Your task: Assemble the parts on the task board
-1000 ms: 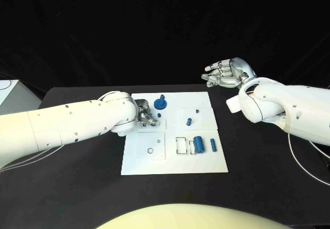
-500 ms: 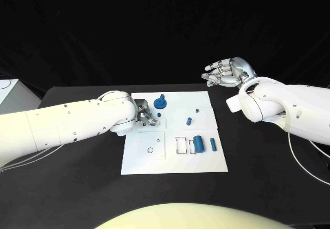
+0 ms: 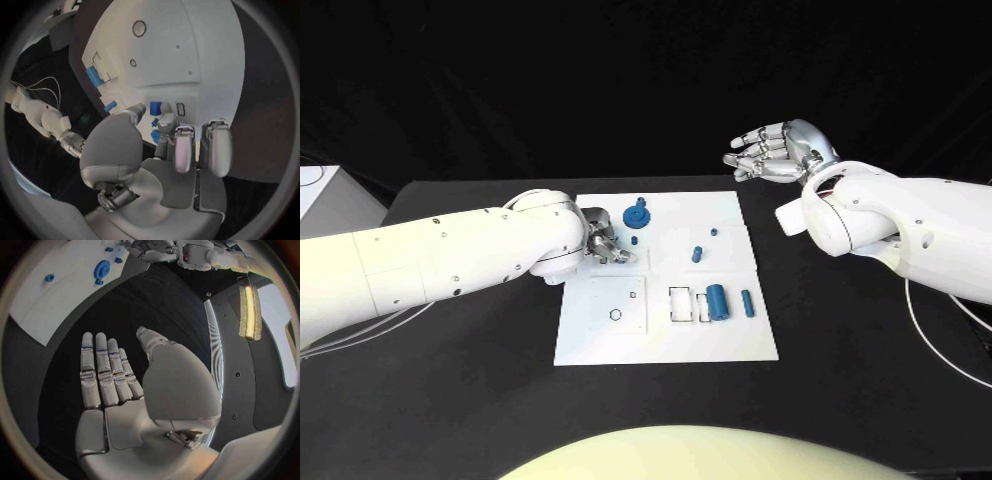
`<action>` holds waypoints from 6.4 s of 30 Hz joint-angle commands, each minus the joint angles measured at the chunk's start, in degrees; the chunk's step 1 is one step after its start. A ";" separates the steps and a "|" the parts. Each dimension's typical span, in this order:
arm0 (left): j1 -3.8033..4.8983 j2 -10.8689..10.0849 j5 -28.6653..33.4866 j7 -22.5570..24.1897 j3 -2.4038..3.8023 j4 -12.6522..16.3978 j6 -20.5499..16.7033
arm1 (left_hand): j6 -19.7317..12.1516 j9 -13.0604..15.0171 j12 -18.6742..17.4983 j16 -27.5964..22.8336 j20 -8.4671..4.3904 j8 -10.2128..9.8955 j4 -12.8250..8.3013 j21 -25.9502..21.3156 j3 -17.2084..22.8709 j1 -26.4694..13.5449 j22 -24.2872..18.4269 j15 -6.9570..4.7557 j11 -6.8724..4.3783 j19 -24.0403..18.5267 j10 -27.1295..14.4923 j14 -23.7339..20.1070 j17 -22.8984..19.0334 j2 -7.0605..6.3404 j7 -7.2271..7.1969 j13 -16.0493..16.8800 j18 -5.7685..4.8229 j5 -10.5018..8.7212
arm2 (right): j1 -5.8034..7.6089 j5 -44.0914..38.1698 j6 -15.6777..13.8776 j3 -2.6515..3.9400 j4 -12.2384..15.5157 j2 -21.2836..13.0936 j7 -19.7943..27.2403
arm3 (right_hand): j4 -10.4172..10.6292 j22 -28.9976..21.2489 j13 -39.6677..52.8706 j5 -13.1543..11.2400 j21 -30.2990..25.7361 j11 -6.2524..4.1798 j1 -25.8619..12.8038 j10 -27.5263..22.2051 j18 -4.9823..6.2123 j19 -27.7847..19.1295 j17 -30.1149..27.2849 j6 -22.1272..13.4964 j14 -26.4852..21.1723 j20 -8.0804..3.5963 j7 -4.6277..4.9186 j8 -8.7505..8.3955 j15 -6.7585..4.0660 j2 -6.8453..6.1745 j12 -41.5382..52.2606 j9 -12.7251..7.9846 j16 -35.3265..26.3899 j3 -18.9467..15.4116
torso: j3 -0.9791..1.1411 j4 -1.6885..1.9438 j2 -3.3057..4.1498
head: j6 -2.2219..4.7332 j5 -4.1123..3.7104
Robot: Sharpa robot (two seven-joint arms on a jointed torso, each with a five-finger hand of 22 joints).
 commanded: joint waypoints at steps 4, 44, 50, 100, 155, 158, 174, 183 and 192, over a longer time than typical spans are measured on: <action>-0.03 0.09 1.16 -0.03 0.01 0.02 1.30 | -0.05 -0.15 -0.04 0.19 0.07 0.15 -0.38 -0.36 2.88 3.16 6.27 0.31 -0.13 1.95 -0.26 5.96 15.10 1.47 -0.37 -0.09 -0.58 0.39 | -0.04 -0.19 0.86 0.01 0.01 -0.01 0.46 | -0.13 -0.05 -0.05 0.21 0.01 -0.13 -0.21 -0.34 0.39 -0.46 -0.05 -0.35 -0.22 -0.01 1.71 -0.21 0.09 0.55 0.21 -0.05 -0.40 -0.30 | 0.04 -0.07 0.00 | -0.08 0.01; 0.24 -3.22 12.83 1.98 4.64 1.91 4.16 | -1.88 1.28 -0.90 0.19 -0.02 2.56 -3.66 -0.62 21.36 12.36 6.27 0.18 -0.24 1.80 -0.74 5.96 15.10 1.17 -0.40 -1.60 -0.54 -0.63 | -0.16 -0.24 1.53 -0.08 -0.58 0.22 0.03 | -0.35 -0.52 -0.46 0.94 0.06 -0.14 -0.11 -0.42 0.40 -0.41 -0.25 -0.38 -0.15 0.00 1.71 -0.19 0.09 0.77 0.45 -0.12 -0.50 -0.34 | 0.07 0.00 -0.06 | -0.05 -0.04; 1.60 -2.93 14.13 0.91 5.46 0.59 9.61 | -2.14 1.44 -1.30 0.19 0.14 2.73 -3.98 -0.82 21.98 12.14 6.01 0.29 -0.12 1.63 -1.08 5.96 15.10 1.36 -0.28 -2.10 -0.49 -1.47 | -0.21 -0.26 1.69 -0.09 -0.71 0.28 -0.05 | -0.46 -0.74 -0.66 1.55 0.08 -0.14 -0.08 -0.46 0.40 -0.39 -0.34 -0.39 -0.13 0.00 1.71 -0.19 0.09 0.82 0.56 -0.16 -0.55 -0.32 | 0.03 -0.05 -0.03 | 0.01 0.07; 8.13 16.60 14.12 -3.89 -1.34 -24.77 37.94 | -3.99 3.29 -1.10 0.19 1.20 2.83 -13.38 -1.19 28.76 7.40 5.83 1.11 0.77 1.29 -2.16 5.96 15.10 4.81 0.80 -1.80 -0.39 -7.18 | -0.29 -0.31 1.48 -0.17 -1.00 1.39 0.01 | -1.08 -1.70 -1.60 4.48 0.13 -0.14 0.11 -0.64 0.40 -0.26 -0.75 -0.46 -0.03 -0.01 1.73 -0.18 0.09 0.78 1.00 -0.33 -0.77 0.10 | -0.02 0.06 0.04 | -0.90 1.01; 6.51 16.80 12.14 -3.78 -2.44 -24.99 34.81 | -3.35 3.96 -0.58 0.19 1.16 2.57 -16.96 -0.66 32.43 4.14 6.62 1.06 0.73 1.70 -1.38 5.96 15.10 4.44 0.80 -1.15 -0.55 -7.15 | -0.30 -0.64 1.56 -0.17 -1.15 1.85 0.53 | -1.16 -1.89 -1.79 4.82 0.13 -0.12 0.04 -0.68 0.39 -0.24 -0.83 -0.47 -0.02 0.00 1.74 -0.18 0.10 0.77 1.09 -0.37 -0.82 0.24 | 0.01 -0.06 -0.01 | -1.43 1.14; 6.49 16.77 12.09 -3.75 -2.41 -25.02 34.56 | -3.33 4.00 -0.60 0.19 1.15 2.57 -17.08 -0.68 32.57 4.03 6.57 1.06 0.73 1.68 -1.39 5.96 15.10 4.42 0.81 -1.19 -0.53 -7.14 | -0.30 -0.64 1.56 -0.17 -1.19 1.87 0.52 | -1.16 -1.89 -1.79 4.82 0.13 -0.12 0.04 -0.68 0.39 -0.24 -0.83 -0.47 -0.02 0.00 1.74 -0.18 0.10 0.77 1.09 -0.37 -0.82 0.24 | -0.01 -0.05 -0.02 | -1.43 1.09; 6.33 16.06 11.96 -3.63 -2.27 -24.47 33.13 | -3.20 4.16 -0.48 0.19 1.14 2.62 -17.52 -0.53 33.11 3.55 6.81 1.04 0.70 1.80 -1.23 5.96 15.10 4.34 0.78 -1.07 -0.59 -7.13 | -0.31 -0.65 1.69 -0.17 -1.22 1.91 0.44 | -1.26 -2.05 -1.94 4.91 0.15 -0.12 0.02 -0.68 0.40 -0.22 -0.90 -0.45 0.01 0.00 1.73 -0.17 0.10 0.75 1.17 -0.39 -0.85 0.37 | 0.05 -0.02 -0.02 | -1.47 1.12; 6.23 15.95 11.93 -3.54 -2.27 -24.17 32.79 | -3.20 4.18 -0.50 0.19 1.14 2.63 -17.55 -0.54 33.16 3.50 6.78 1.04 0.70 1.79 -1.24 5.96 15.10 4.33 0.78 -1.09 -0.58 -7.13 | -0.31 -0.66 1.81 -0.17 -1.24 1.93 0.40 | -1.29 -2.08 -1.97 4.91 0.15 -0.13 0.03 -0.68 0.40 -0.21 -0.91 -0.45 0.01 0.00 1.73 -0.16 0.10 0.74 1.18 -0.40 -0.85 0.39 | 0.02 0.03 -0.05 | -1.48 1.13; 6.13 15.88 11.30 -2.48 -2.28 -23.91 32.42 | -3.16 4.26 -0.54 0.19 1.11 2.64 -17.77 -0.48 33.48 3.23 6.88 1.03 0.69 1.84 -1.26 5.96 15.10 4.27 0.77 -1.16 -0.60 -7.12 | -0.31 -0.66 1.97 -0.17 -1.24 1.92 0.36 | -1.32 -2.12 -2.00 4.91 0.14 -0.12 0.03 -0.69 0.40 -0.22 -0.92 -0.45 0.01 0.00 1.73 -0.16 0.10 0.74 1.19 -0.40 -0.86 0.43 | 0.00 -0.02 -0.01 | -1.47 1.25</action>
